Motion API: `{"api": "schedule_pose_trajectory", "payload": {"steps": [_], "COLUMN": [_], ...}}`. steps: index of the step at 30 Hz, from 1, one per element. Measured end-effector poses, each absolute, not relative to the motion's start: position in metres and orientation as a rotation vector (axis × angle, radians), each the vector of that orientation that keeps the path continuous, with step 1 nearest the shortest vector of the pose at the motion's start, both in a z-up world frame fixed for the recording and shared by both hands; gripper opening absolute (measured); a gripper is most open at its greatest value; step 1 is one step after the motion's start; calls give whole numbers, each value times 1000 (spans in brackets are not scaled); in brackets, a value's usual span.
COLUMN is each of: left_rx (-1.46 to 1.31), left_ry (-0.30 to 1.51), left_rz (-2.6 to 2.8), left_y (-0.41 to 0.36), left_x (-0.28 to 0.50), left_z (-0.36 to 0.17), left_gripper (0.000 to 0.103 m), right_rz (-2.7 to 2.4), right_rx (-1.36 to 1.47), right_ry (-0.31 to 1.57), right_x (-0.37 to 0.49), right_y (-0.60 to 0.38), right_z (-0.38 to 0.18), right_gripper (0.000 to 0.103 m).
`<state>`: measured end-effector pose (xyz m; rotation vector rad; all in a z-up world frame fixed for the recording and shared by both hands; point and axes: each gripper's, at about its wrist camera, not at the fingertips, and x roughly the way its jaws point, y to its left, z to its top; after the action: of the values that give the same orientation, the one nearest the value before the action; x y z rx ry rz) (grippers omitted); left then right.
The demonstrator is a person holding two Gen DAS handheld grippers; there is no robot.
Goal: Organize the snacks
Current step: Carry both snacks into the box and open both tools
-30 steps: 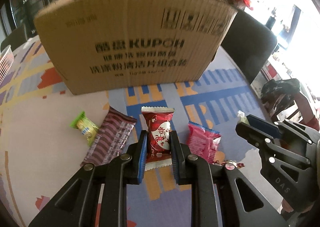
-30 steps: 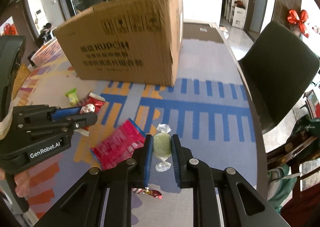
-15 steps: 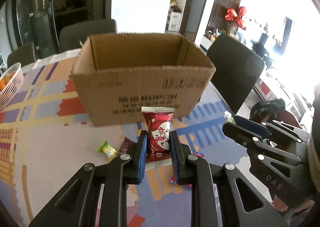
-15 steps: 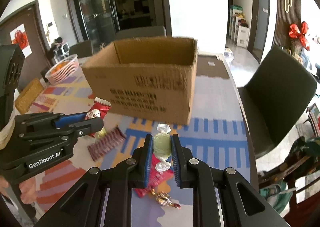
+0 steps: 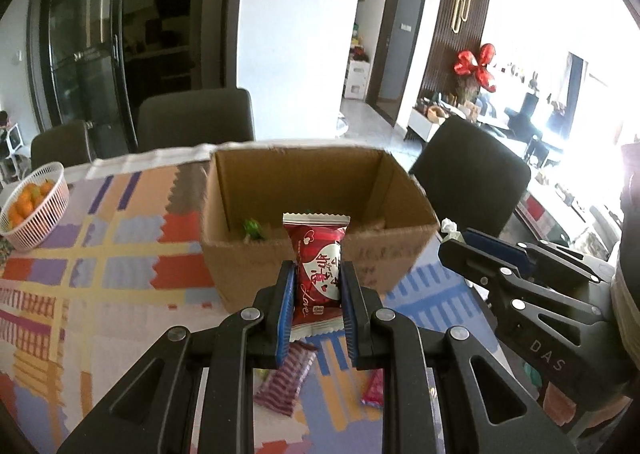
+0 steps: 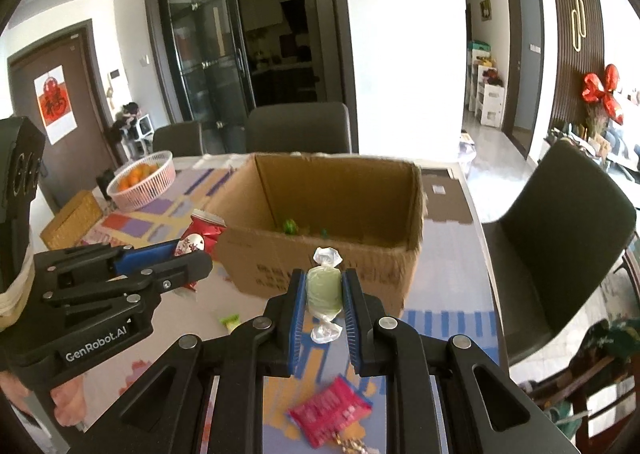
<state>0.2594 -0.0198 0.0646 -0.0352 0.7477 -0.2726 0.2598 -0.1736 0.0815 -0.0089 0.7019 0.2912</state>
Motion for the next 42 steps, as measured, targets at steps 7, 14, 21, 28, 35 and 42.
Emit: {"api": "schedule_pose_trajectory", "payload": {"steps": [7,14,21,28,35,42], "left_rx": [-5,22,20,36,83,108], "left_ry": [703,693,727,766,757,724], "left_rz": [-240,-232,-241,-237,-214,-233], "left_y": [-9,-4,-3,-10,-11,-17], "left_x": [278,302,330,354,346,306], "left_z": [87,96,93,78,71,73], "left_gripper": [22,22,22,24,54,55], "right_rz": [289,293,277,247,167,184], "right_rx": [-9,2,1,-26,-53,-57], "right_ry": [676,693,732,761,751,733], "right_x": [285,318,345,361,358,323], "right_y": [-164,-156,-150,-148,-156,-170], "right_z": [103,112,105,95,89,91], "right_gripper": [20,20,20,20,47,47]}}
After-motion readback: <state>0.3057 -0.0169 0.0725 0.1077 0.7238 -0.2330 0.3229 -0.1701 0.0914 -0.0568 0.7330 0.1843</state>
